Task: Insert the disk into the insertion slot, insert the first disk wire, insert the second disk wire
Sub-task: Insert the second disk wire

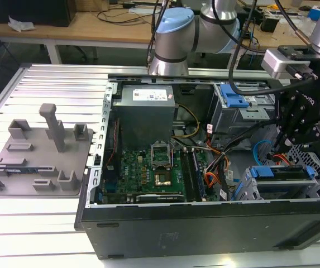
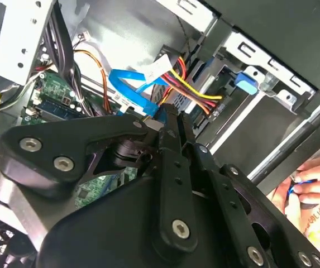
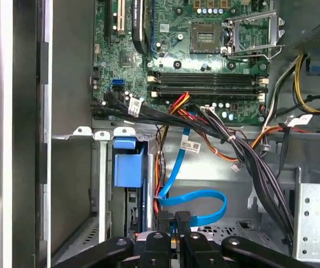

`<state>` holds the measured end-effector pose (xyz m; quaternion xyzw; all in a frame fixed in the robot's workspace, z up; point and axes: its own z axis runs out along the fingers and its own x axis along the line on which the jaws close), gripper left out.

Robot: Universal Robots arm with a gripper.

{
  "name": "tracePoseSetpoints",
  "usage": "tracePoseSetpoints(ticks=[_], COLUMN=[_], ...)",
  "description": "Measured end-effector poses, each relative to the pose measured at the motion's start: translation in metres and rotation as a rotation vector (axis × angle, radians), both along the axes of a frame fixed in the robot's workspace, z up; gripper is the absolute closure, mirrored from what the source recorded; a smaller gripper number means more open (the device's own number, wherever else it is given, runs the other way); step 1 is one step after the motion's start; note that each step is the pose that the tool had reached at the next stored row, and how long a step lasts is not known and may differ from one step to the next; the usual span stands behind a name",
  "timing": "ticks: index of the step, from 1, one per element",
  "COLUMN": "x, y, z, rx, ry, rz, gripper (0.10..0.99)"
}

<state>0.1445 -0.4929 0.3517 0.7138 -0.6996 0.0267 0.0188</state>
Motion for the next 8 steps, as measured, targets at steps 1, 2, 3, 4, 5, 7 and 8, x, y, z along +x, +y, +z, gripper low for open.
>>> tracePoseSetpoints(ticks=[1, 2, 3, 4, 5, 7, 8], x=[-0.0001, 0.0, 0.0, 0.0001, 0.0002, 0.0004, 0.0004], y=[0.0, 0.0, 0.0, -0.0035, -0.0064, -0.0133, -0.016], z=[-0.0001, -0.0003, -0.0003, -0.0008, -0.0012, -0.0017, -0.0019], rx=[0.009, 0.016, 0.021, 0.025, 0.027, 0.03, 0.031], ry=[0.0, 0.0, 0.0, 0.0, 0.0001, 0.0001, 0.0001], rz=[-0.012, -0.023, -0.031, -0.036, -0.036, -0.036, -0.036], gripper=[0.925, 0.925, 0.925, 0.925, 0.925, 0.925, 0.925])
